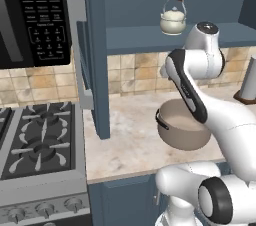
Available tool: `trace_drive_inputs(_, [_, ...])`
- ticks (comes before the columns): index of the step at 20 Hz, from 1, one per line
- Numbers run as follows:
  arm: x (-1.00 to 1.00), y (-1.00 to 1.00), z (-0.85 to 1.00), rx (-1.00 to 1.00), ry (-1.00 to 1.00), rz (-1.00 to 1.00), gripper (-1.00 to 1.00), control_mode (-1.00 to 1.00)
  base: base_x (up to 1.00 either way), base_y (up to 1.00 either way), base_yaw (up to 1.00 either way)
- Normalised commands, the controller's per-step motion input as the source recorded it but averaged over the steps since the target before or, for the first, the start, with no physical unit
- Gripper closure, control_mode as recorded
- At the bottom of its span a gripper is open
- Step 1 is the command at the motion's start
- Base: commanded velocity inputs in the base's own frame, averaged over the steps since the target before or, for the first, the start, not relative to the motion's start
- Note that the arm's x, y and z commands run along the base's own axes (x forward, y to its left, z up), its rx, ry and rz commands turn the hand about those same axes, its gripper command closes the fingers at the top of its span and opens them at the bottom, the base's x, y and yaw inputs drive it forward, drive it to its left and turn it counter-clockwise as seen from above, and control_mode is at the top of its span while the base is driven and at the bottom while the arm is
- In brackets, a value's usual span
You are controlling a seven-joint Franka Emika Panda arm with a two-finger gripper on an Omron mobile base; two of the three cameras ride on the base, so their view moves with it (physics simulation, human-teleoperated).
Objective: Pick the kettle from the cabinet and place it on a stove burner. Then pick the pot from the counter and place it on another stove burner. Finally, turn both burners on.
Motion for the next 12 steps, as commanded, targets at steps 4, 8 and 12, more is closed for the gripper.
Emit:
trace_drive_inputs(4, [0.26, -0.17, 0.23, 0.0, 0.0, 0.0, -1.0, -1.0, 0.0, 0.0, 0.0])
trace_drive_inputs(8, [0.21, -0.14, 0.2, 0.0, -0.04, 0.0, -1.0, -1.0, 0.0, 0.0, 0.0])
trace_drive_inputs(12, [0.1, -0.17, 0.25, 0.0, -0.06, 0.0, -1.0, -1.0, 0.0, 0.0, 0.0])
